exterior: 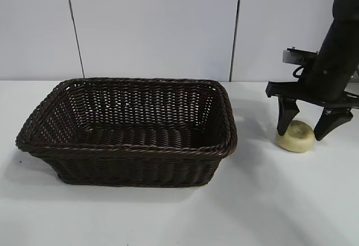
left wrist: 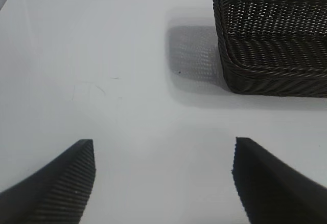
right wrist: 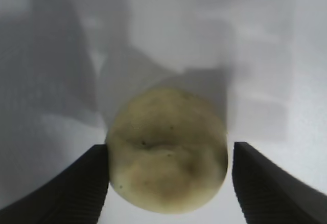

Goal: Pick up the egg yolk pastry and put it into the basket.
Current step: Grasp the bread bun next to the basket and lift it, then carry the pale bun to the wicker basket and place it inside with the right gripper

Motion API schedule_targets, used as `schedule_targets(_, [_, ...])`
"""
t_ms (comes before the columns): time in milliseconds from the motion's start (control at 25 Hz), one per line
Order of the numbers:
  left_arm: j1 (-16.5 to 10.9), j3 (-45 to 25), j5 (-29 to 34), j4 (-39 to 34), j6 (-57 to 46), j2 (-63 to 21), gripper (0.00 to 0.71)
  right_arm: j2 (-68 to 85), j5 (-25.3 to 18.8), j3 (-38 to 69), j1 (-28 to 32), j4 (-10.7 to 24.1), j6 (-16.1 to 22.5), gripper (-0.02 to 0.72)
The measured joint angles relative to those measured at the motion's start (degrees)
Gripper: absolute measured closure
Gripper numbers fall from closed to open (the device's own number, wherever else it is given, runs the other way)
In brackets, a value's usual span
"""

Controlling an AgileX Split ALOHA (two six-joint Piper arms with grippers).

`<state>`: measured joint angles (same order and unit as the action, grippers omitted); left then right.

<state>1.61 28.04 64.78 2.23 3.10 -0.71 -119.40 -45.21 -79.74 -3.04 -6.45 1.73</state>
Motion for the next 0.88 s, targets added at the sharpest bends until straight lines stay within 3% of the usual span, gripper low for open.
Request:
schedule_targets(80, [0.00,0.00,0.00,0.00,0.00,0.00,0.168,0.00,0.00,-0.07,0.00,1.08,0.47,0.325])
schedule_targets(200, [0.00,0.00,0.00,0.00,0.00,0.00,0.168,0.00,-0.06,-0.31,0.00,1.85,1.02,0.563])
schedule_targets(280, [0.00,0.00,0.00,0.00,0.00,0.00,0.168,0.00,-0.19,-0.42,0.00,1.98,1.01,0.637])
schedule_targets(640, [0.00,0.00,0.00,0.00,0.00,0.00,0.168,10.39,-2.56,-0.42,-0.05,-1.74,1.08,0.674])
schedule_targets(880, [0.00,0.00,0.00,0.00,0.00,0.00,0.168,20.33,-4.93,-0.42,-0.11,-2.30,1.08,0.679])
